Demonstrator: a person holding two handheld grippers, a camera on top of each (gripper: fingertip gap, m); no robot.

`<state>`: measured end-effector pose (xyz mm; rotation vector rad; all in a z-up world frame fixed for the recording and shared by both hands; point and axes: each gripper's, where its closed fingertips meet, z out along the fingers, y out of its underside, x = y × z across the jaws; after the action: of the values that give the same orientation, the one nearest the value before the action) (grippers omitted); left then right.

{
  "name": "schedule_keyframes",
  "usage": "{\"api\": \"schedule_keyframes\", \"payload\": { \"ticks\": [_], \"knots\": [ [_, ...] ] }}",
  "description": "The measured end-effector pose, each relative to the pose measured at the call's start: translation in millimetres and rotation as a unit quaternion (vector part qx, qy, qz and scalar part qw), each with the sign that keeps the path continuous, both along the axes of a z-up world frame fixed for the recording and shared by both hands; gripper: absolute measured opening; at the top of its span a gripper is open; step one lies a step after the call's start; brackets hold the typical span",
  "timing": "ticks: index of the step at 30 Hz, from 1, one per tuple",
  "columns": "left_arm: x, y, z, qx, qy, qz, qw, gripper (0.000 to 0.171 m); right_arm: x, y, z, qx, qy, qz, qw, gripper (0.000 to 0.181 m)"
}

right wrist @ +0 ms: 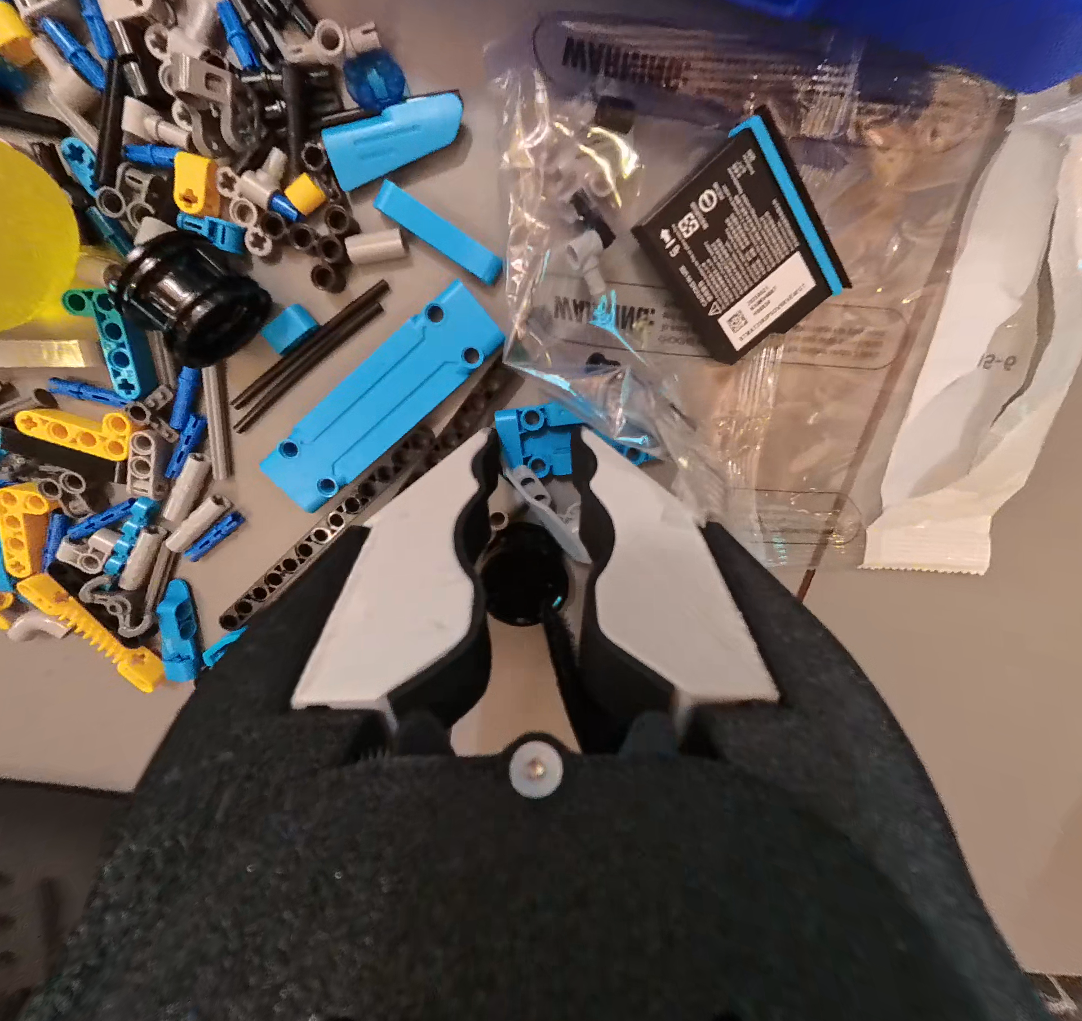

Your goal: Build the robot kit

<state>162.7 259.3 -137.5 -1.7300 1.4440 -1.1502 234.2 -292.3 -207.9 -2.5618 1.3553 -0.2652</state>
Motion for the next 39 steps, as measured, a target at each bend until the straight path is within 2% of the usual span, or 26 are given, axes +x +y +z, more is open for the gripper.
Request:
{"api": "schedule_keyframes", "payload": {
  "ticks": [2,5,14,19,24,28,33,36,39],
  "knots": [
    [-0.2,0.7,1.1,-0.002,-0.002,0.001,1.000,0.053,-2.0,1.9,1.3,0.004,-0.005,0.003,1.000,0.013],
    [-0.4,0.1,1.6,-0.005,-0.002,0.000,1.000,0.053,-0.8,4.9,8.7,0.031,-0.035,-0.007,0.999,0.008],
    [-0.6,-5.4,-0.1,-0.001,0.002,-0.010,1.000,0.052,-22.5,38.3,43.9,0.193,-0.038,-0.036,0.980,0.008],
    [-0.4,-5.0,-0.6,-0.001,0.002,-0.010,1.000,0.052,-57.4,99.5,87.7,0.341,-0.030,0.003,0.940,0.008],
    [-0.2,-10.2,-0.1,0.011,-0.001,-0.020,1.000,0.052,-104.5,189.5,117.2,0.452,0.018,0.111,0.885,0.008],
    [-0.4,-10.6,0.5,0.010,-0.003,-0.021,1.000,0.051,-139.9,261.0,84.2,0.376,0.014,0.247,0.893,0.009],
    [-0.7,-3.6,1.5,0.003,-0.005,-0.013,1.000,0.050,-191.8,350.3,50.8,0.329,0.000,0.388,0.861,0.008],
    [-1.2,5.1,3.1,0.001,-0.007,-0.004,1.000,0.050,-208.9,388.7,26.6,0.257,-0.035,0.455,0.852,0.009],
    [-3.3,33.0,2.5,0.016,-0.007,0.034,0.999,0.048,-221.0,418.1,12.7,0.199,-0.044,0.512,0.835,0.009]
  ]
}}
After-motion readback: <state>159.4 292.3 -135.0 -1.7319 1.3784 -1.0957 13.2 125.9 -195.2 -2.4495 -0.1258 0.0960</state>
